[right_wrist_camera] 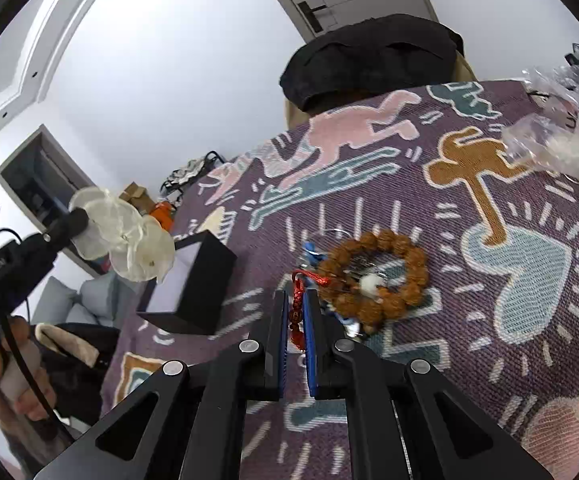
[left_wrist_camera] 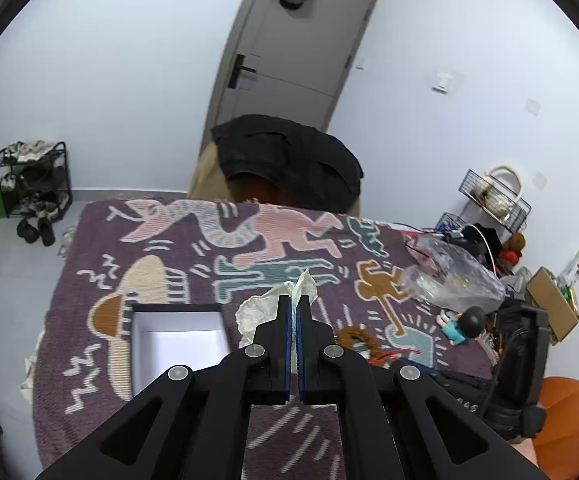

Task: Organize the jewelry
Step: 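Lower the white pouch into the black box with the left gripper while the right drops the red bracelet in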

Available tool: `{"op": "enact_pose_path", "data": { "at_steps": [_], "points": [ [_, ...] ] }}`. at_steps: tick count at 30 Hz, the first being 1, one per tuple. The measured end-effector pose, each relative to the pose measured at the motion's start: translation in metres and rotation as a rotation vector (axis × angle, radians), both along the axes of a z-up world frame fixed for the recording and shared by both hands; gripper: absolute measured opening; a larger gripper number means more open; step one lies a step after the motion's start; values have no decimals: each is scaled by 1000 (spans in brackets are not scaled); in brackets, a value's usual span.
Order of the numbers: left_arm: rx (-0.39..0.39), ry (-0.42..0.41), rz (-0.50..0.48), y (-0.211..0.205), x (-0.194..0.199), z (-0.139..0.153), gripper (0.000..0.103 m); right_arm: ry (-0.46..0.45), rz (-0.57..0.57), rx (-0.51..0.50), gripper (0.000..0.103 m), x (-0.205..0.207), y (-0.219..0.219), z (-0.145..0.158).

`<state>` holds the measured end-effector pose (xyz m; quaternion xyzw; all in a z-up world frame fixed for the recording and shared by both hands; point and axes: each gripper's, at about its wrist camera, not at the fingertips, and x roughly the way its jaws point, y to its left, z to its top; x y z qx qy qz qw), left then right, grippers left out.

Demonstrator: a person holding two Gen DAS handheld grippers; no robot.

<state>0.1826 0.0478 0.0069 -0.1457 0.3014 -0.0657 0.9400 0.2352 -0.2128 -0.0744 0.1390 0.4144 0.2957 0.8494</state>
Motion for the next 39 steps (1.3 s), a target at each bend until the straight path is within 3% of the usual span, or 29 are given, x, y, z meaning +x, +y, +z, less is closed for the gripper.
{"op": "enact_pose_path", "data": {
  "at_steps": [15, 16, 18, 19, 20, 22, 39],
  "points": [
    [9, 82, 126, 46, 4, -33, 3, -33, 59, 5, 8, -4, 42, 27],
    [-11, 106, 119, 49, 7, -38, 9, -37, 65, 4, 8, -5, 46, 29],
    [-35, 135, 116, 54, 9, -44, 35, -46, 78, 1, 8, -6, 55, 34],
    [-40, 136, 125, 56, 8, -47, 60, -49, 85, 1, 8, -7, 60, 37],
    [-38, 122, 139, 58, 5, -47, 76, -53, 93, 2, 8, -7, 65, 39],
    [-26, 67, 168, 62, -4, -44, 82, -59, 110, 5, 8, -8, 75, 43],
    [-38, 82, 272, 117, -34, -54, 82, -25, 223, 32, 8, 7, 166, 50]
  ]
}}
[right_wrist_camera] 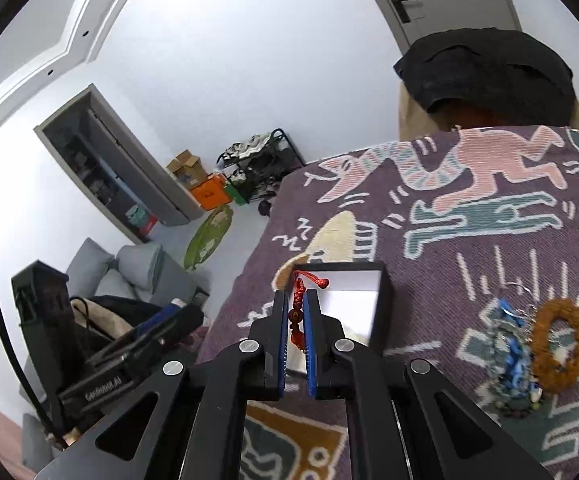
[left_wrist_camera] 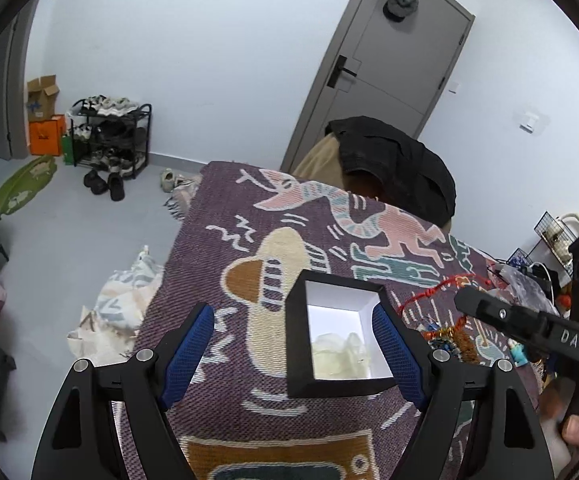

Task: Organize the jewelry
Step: 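Lower the white pouch into the black box with the left gripper while the right drops the red bracelet in, then move both grippers back to the jewelry pile, left gripper reaching the green bead bracelet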

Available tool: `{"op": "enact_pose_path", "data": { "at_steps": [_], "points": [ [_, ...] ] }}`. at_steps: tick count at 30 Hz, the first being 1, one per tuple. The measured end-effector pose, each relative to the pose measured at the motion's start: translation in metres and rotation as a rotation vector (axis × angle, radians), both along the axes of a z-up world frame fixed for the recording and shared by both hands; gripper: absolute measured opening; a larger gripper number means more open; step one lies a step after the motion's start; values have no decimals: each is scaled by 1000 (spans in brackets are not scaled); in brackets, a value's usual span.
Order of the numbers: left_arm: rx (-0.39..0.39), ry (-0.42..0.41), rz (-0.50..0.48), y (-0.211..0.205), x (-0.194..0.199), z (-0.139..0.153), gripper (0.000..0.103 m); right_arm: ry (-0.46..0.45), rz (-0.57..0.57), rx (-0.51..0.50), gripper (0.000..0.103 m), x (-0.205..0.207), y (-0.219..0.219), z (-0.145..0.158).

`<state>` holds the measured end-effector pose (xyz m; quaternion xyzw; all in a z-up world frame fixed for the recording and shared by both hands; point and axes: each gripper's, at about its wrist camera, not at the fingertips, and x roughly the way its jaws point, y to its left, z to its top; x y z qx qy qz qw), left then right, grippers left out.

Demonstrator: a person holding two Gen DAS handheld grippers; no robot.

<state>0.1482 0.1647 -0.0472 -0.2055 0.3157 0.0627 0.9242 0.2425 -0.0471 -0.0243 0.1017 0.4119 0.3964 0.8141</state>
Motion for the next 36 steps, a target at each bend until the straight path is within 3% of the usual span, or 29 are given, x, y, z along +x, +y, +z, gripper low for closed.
{"op": "enact_pose_path", "data": {
  "at_steps": [4, 6, 7, 8, 10, 18, 36],
  "points": [
    [2, 0, 1, 1, -5, 0, 82, -13, 19, 8, 9, 3, 12, 5],
    [3, 0, -4, 1, -5, 0, 82, -22, 29, -20, 14, 4, 17, 6],
    [5, -1, -10, 0, -6, 0, 82, -20, 33, -35, 32, 4, 18, 5],
    [5, -2, -12, -2, -5, 1, 84, -23, 28, -44, 58, 3, 15, 5],
    [5, -12, -23, -5, -5, 2, 87, -55, -17, -50, 74, -1, 4, 5],
    [16, -25, -66, -30, 0, 5, 91, -58, -102, -95, 75, -6, -46, -4],
    [45, -42, -165, -87, 3, 7, 91, -57, -253, -91, 75, -23, -142, -22]
  ]
}}
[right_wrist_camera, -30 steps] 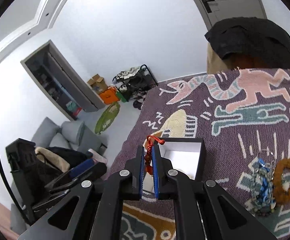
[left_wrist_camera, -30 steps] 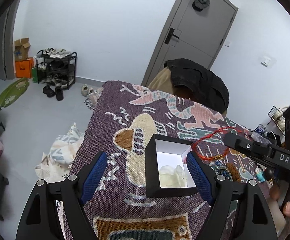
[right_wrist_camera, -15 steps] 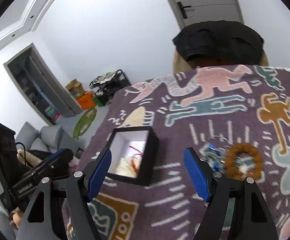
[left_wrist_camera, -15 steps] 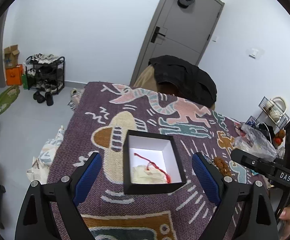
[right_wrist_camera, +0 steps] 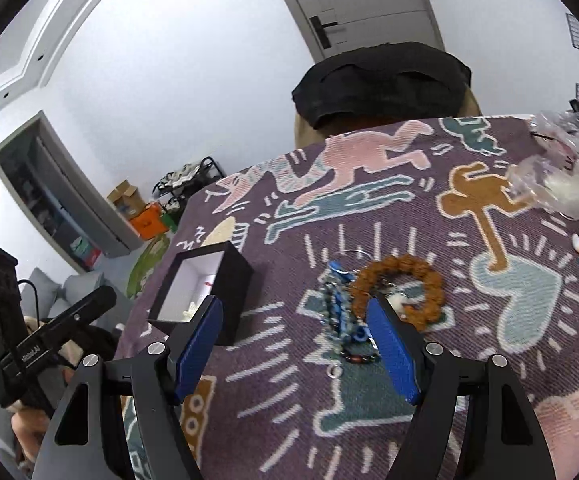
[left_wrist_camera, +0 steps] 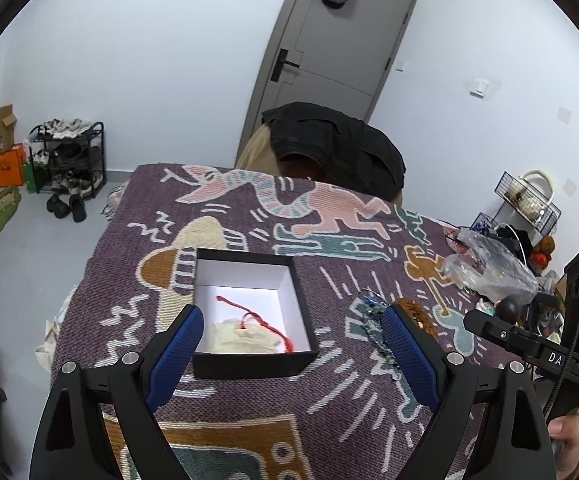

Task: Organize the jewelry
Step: 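Move both grippers back to the jewelry pile, left gripper reaching the green bead bracelet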

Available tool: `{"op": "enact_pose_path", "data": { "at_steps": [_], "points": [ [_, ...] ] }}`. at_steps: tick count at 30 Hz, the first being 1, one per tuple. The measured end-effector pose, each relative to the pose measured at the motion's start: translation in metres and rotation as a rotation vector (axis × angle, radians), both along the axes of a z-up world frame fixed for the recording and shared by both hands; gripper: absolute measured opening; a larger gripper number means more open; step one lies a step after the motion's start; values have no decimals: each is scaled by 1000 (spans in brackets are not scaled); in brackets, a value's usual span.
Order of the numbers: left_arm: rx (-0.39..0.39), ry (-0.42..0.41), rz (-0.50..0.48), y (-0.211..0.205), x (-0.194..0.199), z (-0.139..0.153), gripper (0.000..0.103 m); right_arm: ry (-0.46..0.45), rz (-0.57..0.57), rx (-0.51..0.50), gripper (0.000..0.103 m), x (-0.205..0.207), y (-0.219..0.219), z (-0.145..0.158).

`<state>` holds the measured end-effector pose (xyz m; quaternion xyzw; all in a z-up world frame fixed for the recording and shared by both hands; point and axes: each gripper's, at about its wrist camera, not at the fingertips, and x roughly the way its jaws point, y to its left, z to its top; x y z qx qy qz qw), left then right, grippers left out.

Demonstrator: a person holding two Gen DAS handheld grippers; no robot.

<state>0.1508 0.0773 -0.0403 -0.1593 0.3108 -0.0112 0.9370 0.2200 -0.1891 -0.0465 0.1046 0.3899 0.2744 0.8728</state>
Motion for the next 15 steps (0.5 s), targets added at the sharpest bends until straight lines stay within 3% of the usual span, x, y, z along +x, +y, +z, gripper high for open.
{"op": "enact_pose_path", "data": {
  "at_steps": [15],
  "points": [
    [-6, 40, -76, -46, 15, -10, 91, 58, -71, 43, 75, 5, -51, -24]
  ]
}}
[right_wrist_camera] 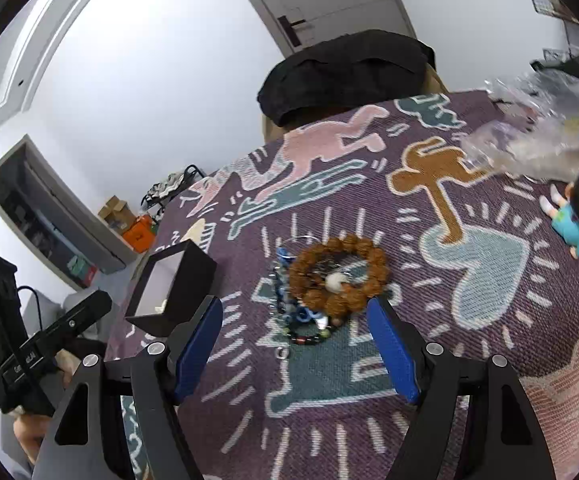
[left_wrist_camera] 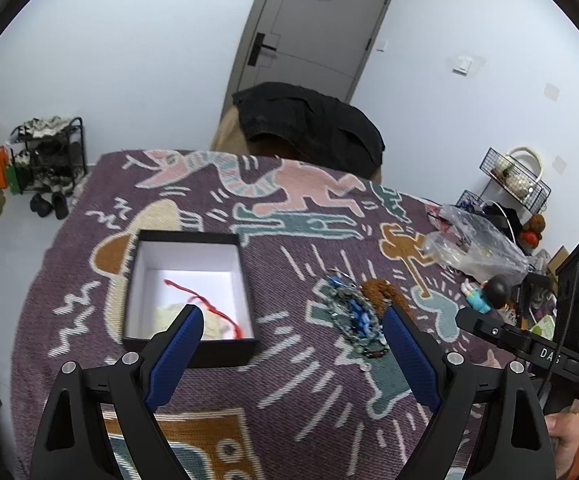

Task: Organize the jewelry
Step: 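Move both grippers back to the jewelry pile, left gripper reaching the green bead bracelet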

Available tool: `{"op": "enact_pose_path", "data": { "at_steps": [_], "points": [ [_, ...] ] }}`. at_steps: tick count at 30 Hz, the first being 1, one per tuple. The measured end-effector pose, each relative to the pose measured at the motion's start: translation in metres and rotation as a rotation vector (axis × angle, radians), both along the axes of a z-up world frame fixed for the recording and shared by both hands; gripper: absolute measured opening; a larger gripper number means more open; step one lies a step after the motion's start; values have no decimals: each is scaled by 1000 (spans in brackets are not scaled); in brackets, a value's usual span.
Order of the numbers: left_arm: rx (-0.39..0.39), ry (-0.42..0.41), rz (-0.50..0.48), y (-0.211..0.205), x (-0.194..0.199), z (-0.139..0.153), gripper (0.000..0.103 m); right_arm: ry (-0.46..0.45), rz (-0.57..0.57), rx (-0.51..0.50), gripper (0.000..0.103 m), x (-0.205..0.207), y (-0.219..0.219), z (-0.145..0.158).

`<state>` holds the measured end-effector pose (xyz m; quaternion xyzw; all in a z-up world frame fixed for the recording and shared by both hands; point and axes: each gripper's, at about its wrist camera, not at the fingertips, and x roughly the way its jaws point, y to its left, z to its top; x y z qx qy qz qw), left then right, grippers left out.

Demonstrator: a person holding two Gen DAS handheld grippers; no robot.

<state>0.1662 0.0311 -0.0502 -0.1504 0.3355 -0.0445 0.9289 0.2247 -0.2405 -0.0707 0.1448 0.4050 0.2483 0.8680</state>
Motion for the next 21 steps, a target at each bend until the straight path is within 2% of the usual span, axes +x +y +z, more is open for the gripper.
{"op": "enact_pose_path", "data": {
  "at_steps": [5, 12, 17, 21],
  "points": [
    [-9, 22, -33, -13, 10, -7, 89, 19, -28, 30, 75, 4, -17, -8],
    [-24, 69, -101, -37, 27, -17, 70, 72, -66, 77, 73, 13, -37, -24],
    [-48, 119, -148, -57, 46, -30, 51, 104, -89, 103, 66, 20, -47, -34],
    [-35, 152, -181, -74, 55, -39, 43, 117, -107, 110, 66, 22, -56, -40]
  ]
}}
